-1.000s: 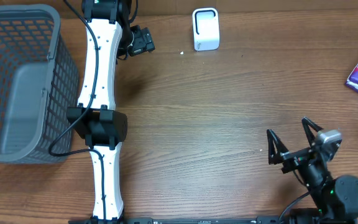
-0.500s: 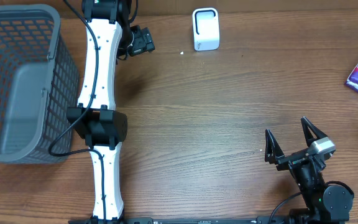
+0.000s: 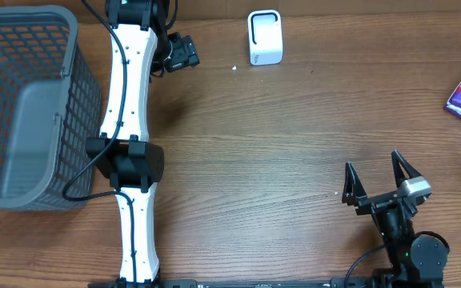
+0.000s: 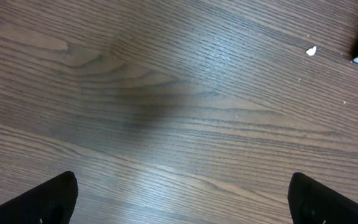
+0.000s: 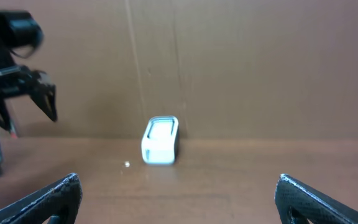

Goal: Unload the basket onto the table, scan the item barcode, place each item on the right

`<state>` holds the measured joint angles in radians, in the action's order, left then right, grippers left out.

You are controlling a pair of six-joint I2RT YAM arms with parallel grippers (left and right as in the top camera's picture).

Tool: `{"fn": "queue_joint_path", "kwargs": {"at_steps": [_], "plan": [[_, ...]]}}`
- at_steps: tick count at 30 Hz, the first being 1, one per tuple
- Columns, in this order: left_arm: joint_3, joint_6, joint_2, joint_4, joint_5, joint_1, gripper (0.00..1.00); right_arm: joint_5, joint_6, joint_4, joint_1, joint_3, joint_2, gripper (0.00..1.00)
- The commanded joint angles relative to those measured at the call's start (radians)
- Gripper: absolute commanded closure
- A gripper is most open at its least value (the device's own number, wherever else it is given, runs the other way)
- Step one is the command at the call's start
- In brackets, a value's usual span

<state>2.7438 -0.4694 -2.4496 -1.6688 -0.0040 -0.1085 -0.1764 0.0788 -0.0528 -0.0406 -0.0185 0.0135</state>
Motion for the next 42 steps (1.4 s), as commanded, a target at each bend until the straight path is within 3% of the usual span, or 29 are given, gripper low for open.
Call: {"fn": "queue_joint_path", "kwargs": {"at_steps": [1,3,42], "plan": [[0.005,-0.006,0.021,0.001,0.004,0.003,0.00,0.056,-0.002,0.064,-0.001,0.011,-0.011,0.00],[0.005,-0.006,0.021,0.001,0.004,0.003,0.00,0.076,-0.001,0.132,0.004,0.011,-0.011,0.00],[0.005,-0.006,0.021,0.001,0.004,0.003,0.00,0.131,-0.001,0.134,0.002,0.011,-0.011,0.00]]}}
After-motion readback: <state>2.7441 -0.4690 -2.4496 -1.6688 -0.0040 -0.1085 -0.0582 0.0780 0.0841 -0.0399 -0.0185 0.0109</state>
